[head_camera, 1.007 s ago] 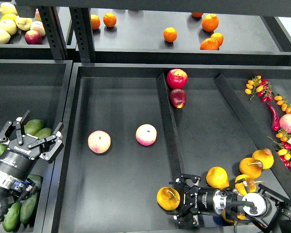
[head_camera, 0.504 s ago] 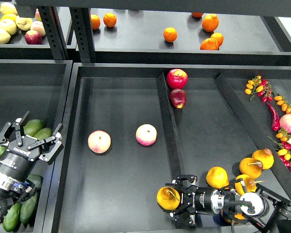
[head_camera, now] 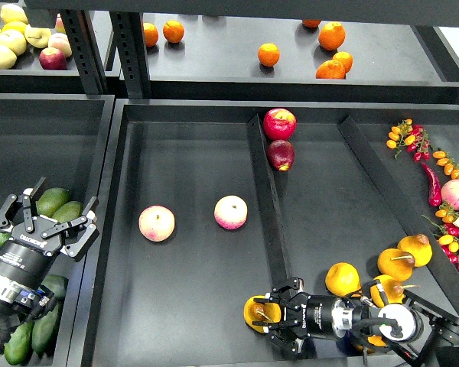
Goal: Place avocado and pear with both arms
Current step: 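Carry the pear with the right gripper into the bin of pears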
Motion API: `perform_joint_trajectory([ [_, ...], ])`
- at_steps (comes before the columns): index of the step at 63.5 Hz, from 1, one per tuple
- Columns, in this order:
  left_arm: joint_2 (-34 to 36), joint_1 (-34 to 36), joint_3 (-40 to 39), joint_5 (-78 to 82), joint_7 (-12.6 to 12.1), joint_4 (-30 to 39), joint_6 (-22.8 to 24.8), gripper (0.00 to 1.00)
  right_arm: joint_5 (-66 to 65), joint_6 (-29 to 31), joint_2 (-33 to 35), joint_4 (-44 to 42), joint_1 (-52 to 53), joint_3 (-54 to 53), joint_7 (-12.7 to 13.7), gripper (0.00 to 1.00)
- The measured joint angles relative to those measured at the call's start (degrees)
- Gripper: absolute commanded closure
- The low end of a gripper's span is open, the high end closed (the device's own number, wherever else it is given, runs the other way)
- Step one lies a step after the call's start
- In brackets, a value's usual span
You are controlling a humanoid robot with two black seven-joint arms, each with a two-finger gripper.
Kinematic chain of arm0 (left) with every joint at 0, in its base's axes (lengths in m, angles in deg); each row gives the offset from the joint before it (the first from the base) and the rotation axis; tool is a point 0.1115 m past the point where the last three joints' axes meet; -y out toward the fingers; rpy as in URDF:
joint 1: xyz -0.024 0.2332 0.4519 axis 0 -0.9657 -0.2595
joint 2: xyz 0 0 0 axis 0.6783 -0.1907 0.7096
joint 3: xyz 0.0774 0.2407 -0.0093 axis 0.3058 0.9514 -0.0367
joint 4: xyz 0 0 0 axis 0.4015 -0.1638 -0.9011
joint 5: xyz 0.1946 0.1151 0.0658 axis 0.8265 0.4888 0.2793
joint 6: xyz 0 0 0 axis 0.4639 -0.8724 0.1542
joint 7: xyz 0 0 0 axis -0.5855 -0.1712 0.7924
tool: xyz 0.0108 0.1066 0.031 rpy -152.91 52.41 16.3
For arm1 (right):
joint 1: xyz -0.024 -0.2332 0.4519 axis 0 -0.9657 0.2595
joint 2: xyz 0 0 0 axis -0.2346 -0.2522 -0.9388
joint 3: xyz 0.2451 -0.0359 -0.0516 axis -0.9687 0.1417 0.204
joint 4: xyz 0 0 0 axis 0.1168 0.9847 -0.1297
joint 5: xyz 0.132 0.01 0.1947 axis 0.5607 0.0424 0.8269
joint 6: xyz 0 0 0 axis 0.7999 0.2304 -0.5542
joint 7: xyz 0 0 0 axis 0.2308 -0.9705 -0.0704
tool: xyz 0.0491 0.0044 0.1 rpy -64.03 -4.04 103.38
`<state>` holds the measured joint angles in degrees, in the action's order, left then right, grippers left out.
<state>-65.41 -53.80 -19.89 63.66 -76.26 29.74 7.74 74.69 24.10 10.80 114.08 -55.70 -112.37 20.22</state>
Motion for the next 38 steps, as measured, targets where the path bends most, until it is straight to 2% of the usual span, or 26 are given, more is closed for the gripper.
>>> perform_joint_trajectory([
  [25,0.0,0.0,0.0,0.0,0.0,0.0,0.0,0.01,0.6,0.2,1.0,2.3,0.5,-5.8,0.0,0.79],
  [38,0.0,-0.4,0.0,0.0,0.0,0.0,0.0,0.01,2.0,0.1,8.0,8.3,-0.3,-7.5,0.0,0.79],
])
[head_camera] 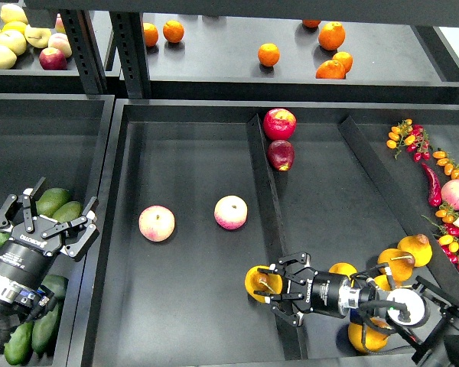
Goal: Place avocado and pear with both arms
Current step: 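Carry the pear with the right gripper into the bin of pears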
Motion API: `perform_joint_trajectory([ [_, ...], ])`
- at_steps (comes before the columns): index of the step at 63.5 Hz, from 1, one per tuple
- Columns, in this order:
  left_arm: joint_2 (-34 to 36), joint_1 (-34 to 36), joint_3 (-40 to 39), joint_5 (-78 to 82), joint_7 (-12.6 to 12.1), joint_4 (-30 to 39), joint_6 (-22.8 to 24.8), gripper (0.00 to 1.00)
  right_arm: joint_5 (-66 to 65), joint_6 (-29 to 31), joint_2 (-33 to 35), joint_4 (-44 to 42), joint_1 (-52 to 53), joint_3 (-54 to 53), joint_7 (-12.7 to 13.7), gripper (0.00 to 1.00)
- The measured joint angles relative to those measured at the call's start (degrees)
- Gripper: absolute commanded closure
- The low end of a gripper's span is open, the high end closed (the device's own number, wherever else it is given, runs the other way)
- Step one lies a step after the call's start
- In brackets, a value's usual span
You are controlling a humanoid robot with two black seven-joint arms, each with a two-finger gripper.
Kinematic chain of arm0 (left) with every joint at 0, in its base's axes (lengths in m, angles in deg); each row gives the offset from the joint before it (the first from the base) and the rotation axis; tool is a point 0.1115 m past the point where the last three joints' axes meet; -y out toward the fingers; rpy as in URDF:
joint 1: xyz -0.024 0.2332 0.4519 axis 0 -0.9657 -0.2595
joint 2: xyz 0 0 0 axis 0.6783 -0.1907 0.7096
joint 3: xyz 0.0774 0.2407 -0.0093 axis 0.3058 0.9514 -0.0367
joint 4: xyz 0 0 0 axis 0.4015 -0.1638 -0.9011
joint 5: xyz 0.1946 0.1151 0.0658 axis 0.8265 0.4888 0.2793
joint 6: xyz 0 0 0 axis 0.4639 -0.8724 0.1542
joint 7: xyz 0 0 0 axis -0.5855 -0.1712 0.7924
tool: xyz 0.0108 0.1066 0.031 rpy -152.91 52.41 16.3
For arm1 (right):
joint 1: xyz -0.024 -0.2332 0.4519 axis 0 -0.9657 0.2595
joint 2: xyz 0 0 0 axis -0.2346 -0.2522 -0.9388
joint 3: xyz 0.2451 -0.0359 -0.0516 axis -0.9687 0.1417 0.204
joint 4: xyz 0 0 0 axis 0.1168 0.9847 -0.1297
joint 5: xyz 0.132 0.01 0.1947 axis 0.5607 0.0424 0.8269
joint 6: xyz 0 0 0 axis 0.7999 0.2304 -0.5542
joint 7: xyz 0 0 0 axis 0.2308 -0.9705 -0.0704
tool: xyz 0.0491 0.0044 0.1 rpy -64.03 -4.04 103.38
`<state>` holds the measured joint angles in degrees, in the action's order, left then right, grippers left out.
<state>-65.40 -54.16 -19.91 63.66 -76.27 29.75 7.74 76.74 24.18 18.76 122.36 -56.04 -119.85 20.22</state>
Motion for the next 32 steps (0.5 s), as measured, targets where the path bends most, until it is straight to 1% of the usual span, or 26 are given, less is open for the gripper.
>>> perform_joint_trajectory([
  [20,0.0,-0.6,0.4,0.0,0.0,-0.1,0.0,0.01,5.9,2.0,14.3,8.3,-2.8,-0.1,0.0,0.79],
  [26,0.0,-0.6,0.5,0.0,0.0,-0.2,0.0,0.01,6.4,2.8,16.2,9.0,-4.2,-0.1,0.0,0.78],
  [32,0.0,-0.6,0.5,0.0,0.0,-0.1,0.0,0.01,6.5,3.1,16.8,9.1,-5.7,-0.1,0.0,0.78],
])
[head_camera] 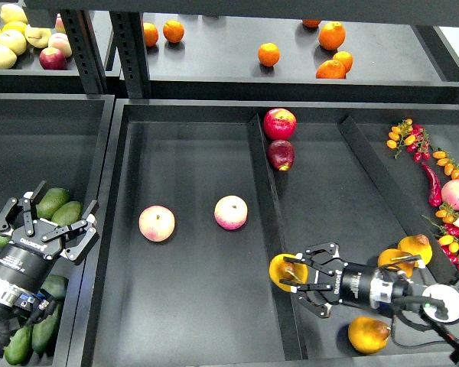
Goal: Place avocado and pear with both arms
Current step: 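Carry the pear with the right gripper into the bin of pears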
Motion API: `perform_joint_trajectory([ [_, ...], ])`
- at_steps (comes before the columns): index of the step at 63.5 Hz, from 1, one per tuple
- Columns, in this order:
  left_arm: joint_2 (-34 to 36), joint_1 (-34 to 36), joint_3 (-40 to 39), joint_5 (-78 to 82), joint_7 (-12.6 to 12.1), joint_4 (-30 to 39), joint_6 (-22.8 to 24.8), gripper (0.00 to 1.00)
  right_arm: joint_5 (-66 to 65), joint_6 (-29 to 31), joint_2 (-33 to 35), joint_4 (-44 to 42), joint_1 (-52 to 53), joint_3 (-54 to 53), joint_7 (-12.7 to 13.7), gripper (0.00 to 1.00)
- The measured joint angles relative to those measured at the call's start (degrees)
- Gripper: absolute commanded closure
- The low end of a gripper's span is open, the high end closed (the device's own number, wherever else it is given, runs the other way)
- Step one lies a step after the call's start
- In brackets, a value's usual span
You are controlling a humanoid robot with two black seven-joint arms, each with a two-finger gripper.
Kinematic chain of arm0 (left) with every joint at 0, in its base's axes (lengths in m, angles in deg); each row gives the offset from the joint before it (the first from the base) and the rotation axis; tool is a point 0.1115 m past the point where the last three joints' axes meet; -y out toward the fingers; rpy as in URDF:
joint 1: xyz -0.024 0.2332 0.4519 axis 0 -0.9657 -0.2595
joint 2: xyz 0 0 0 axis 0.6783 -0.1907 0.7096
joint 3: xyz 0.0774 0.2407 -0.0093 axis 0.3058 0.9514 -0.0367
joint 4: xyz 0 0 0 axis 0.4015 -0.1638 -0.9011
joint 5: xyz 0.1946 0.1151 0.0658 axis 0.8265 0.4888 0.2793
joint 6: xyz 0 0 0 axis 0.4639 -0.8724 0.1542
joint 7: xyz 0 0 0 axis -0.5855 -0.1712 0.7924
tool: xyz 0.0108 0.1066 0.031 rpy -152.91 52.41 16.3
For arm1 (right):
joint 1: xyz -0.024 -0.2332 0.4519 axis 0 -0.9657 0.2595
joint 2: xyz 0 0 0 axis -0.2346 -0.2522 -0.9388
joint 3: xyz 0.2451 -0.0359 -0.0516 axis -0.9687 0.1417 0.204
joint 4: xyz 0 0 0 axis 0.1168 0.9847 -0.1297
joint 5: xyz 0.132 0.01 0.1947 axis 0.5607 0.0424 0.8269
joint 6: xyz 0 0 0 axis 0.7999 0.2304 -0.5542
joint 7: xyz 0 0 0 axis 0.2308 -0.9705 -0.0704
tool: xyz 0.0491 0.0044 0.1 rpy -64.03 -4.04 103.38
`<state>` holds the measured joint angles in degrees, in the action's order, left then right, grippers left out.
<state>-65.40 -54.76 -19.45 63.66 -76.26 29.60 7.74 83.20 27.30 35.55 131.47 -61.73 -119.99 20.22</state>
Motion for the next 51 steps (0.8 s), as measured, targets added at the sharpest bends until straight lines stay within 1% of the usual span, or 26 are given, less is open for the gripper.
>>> perform_joint_trajectory([
  [13,0.0,0.0,-0.2,0.0,0.0,0.1,0.0,0.01,-1.0,0.6,-0.4,-0.9,-3.7,0.0,0.0,0.78],
  [26,0.0,-0.1,-0.3,0.0,0.0,0.1,0.0,0.01,-2.3,1.7,-0.9,-2.8,-4.8,0.0,0.0,0.76],
  [51,0.0,-0.4,-0.1,0.0,0.0,0.1,0.0,0.01,-5.1,2.1,-3.1,-5.5,-5.3,-0.1,0.0,0.74],
])
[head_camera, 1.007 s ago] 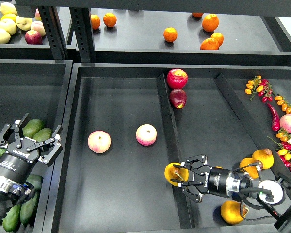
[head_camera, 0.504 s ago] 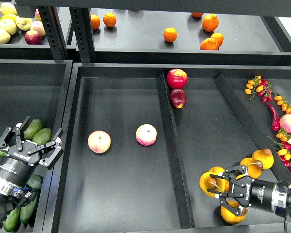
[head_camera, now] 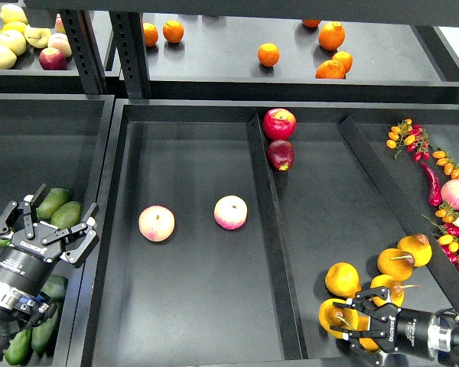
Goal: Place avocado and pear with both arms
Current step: 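Carry the pear with the right gripper into the bin of pears, then lower the pear beside the other pears and open the right gripper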
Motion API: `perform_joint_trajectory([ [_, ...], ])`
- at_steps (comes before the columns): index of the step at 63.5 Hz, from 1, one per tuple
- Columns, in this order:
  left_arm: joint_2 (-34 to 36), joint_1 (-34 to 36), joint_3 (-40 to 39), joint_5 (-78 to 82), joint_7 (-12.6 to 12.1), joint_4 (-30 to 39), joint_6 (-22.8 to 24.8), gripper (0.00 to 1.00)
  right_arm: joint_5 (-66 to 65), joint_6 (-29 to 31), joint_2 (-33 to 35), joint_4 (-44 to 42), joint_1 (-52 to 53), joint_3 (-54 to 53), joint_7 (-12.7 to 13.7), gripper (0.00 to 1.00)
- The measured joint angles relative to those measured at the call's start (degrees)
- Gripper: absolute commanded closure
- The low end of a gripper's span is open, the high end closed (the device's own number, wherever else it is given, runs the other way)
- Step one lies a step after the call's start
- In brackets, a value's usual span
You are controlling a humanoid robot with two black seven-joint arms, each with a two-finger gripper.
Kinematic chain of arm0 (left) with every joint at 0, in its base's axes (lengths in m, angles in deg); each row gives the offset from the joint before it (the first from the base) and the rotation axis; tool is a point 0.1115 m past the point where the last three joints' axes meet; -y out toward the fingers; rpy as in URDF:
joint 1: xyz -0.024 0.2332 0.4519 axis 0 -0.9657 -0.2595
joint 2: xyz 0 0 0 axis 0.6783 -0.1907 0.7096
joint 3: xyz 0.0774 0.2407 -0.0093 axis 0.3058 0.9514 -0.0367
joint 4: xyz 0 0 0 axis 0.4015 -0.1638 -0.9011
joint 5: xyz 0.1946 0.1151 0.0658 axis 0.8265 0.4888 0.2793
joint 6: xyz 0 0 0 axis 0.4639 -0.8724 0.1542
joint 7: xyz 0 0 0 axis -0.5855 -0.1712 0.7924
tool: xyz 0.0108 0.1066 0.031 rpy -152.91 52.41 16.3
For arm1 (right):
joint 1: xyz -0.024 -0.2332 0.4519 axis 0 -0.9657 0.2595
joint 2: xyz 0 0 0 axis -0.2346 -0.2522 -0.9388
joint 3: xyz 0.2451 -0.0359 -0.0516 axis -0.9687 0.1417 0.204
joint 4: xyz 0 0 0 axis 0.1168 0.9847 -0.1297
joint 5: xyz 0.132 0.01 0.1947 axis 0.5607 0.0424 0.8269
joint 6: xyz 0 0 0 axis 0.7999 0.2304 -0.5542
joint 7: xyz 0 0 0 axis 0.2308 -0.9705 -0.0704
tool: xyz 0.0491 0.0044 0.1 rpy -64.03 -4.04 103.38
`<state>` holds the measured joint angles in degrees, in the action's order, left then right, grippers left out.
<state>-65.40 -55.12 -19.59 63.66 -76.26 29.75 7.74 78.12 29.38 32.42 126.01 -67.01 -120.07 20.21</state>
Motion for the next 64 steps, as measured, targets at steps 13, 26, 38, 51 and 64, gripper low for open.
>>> perform_joint_trajectory([
  [13,0.0,-0.1,0.1,0.0,0.0,0.0,0.0,0.01,-2.0,0.0,-2.3,-2.0,-0.5,0.0,0.0,0.71],
  [26,0.0,-0.2,0.1,0.0,0.0,0.2,0.0,0.01,-3.5,0.0,-2.9,-3.2,-0.6,0.0,0.0,0.60],
  [38,0.0,-0.2,0.1,0.0,0.0,0.3,0.0,0.01,-3.7,0.0,-3.0,-3.6,-0.6,-0.5,0.0,0.48],
  [51,0.0,-0.5,0.1,0.0,0.0,0.6,0.0,0.01,-3.8,0.0,-3.0,-3.7,-1.1,-1.1,0.0,0.30],
  [64,0.0,-0.9,0.1,0.0,0.0,0.9,0.0,0.01,-3.3,-0.1,-2.9,-2.9,-1.2,-2.6,0.0,0.12],
])
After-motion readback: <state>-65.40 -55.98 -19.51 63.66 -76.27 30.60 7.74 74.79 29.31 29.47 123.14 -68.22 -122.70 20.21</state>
